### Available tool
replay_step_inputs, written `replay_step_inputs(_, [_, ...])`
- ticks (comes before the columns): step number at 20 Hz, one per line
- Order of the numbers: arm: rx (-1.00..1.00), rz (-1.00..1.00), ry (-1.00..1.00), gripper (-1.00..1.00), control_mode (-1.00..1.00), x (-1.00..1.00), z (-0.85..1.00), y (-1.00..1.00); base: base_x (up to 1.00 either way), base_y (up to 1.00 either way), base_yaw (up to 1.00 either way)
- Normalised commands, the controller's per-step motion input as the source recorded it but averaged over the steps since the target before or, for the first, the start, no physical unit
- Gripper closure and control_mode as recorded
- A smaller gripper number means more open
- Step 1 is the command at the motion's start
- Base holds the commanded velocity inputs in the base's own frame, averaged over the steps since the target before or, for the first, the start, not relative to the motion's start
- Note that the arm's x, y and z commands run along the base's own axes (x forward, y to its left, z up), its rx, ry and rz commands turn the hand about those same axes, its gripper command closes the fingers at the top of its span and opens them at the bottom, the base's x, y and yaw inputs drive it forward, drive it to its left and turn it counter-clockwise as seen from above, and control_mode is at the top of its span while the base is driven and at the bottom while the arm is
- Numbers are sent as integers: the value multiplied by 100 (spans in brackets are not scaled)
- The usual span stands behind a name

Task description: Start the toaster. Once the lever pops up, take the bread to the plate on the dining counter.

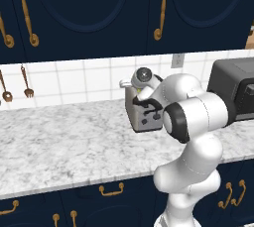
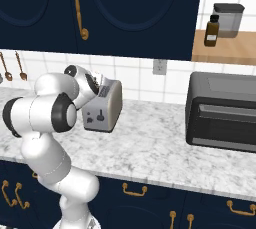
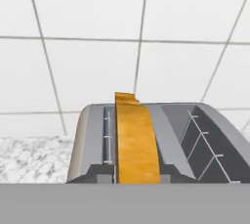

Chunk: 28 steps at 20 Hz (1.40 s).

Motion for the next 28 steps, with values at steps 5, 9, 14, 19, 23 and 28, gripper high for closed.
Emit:
replay_step_inputs(5, [0, -1, -7, 100, -100, -9, 18, 0, 0, 0, 0])
replay_step_inputs(9, [1, -1, -17, 100, -100, -39, 47, 0, 0, 0, 0])
replay_step_inputs(14, [2, 0, -11, 100, -100, -64, 51, 0, 0, 0, 0])
replay_step_inputs(19, [9, 0, 1, 100, -100, -79, 91, 0, 0, 0, 0])
replay_step_inputs(23, [11, 0, 19, 100, -100, -82, 100, 0, 0, 0, 0])
replay_step_inputs(28, [9, 0, 23, 100, -100, -75, 100, 0, 0, 0, 0])
